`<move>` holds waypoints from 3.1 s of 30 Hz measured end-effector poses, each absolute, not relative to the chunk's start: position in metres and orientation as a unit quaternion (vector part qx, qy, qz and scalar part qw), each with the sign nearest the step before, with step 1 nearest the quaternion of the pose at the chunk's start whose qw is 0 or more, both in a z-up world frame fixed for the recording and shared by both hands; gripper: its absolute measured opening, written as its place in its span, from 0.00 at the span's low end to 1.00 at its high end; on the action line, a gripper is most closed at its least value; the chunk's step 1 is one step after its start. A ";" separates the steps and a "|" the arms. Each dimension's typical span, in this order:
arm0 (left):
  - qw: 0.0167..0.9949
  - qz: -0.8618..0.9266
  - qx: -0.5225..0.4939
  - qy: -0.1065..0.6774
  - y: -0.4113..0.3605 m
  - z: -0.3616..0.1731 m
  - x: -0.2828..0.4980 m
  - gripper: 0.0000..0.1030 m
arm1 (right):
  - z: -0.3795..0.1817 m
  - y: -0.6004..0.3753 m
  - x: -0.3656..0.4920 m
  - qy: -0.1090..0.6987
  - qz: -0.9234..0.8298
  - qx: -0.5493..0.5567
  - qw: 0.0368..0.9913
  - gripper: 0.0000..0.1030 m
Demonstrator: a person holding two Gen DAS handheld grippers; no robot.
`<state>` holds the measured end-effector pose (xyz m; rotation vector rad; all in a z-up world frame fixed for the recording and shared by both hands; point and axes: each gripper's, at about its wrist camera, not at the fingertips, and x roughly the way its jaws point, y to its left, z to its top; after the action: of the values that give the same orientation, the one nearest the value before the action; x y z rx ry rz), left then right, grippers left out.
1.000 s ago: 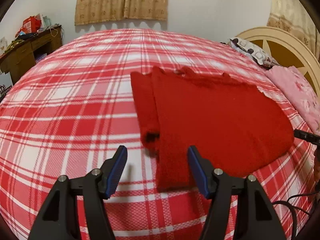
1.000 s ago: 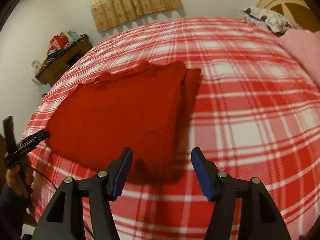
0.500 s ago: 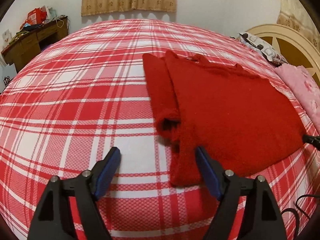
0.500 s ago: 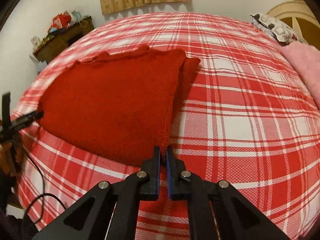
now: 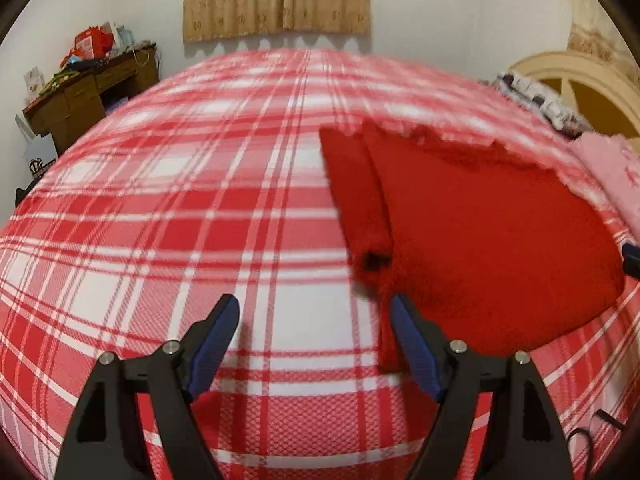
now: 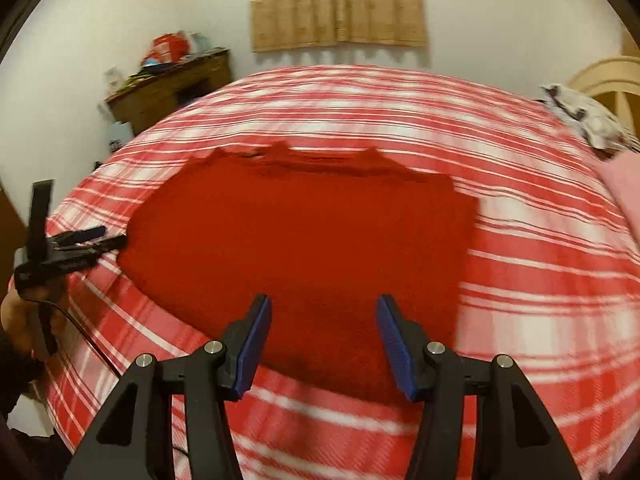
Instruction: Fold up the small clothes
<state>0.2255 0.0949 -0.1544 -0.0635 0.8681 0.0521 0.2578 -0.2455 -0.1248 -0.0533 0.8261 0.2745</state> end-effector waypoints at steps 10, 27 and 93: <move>0.905 0.025 -0.059 0.420 0.104 -0.160 0.220 0.88 | -0.135 -0.204 0.273 0.410 0.129 -0.040 0.902 0.58; 0.908 0.025 -0.061 0.415 0.106 -0.163 0.217 0.92 | -0.146 -0.128 0.289 0.411 0.171 -0.098 0.890 0.59; 0.878 -0.153 -0.134 0.433 0.118 -0.142 0.328 0.94 | -0.171 0.004 0.266 0.326 0.191 -0.303 0.875 0.61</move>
<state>0.3276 0.1178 -0.1423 -0.2792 0.9022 -0.3185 0.2656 0.0041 -0.1709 -0.6334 0.6797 0.3981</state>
